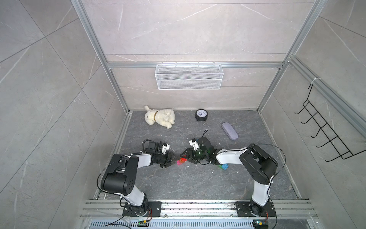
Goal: Assemble the letter y with lego
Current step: Adjust the lego brick at the center of the board.
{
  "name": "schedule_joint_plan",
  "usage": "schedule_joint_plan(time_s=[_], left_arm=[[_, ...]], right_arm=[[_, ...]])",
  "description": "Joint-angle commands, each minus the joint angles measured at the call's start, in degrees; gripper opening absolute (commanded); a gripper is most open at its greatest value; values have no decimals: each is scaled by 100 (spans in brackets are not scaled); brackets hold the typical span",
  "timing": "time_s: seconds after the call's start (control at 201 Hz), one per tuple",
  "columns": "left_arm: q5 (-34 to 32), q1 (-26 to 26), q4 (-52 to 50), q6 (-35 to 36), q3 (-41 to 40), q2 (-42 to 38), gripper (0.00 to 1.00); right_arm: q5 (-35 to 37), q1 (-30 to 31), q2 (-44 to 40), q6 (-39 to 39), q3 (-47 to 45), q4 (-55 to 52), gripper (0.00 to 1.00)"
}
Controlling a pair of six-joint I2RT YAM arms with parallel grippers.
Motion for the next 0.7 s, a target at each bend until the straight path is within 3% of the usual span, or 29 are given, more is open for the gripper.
schedule_joint_plan(time_s=[0.0, 0.338, 0.692], left_arm=[[206, 1, 64, 154, -94, -40, 59], [344, 2, 32, 237, -186, -142, 66], [55, -42, -309, 490, -102, -155, 66]], right_arm=[[87, 50, -187, 78, -91, -56, 62], [135, 61, -189, 131, -161, 50, 62], [127, 103, -262, 143, -159, 90, 61]])
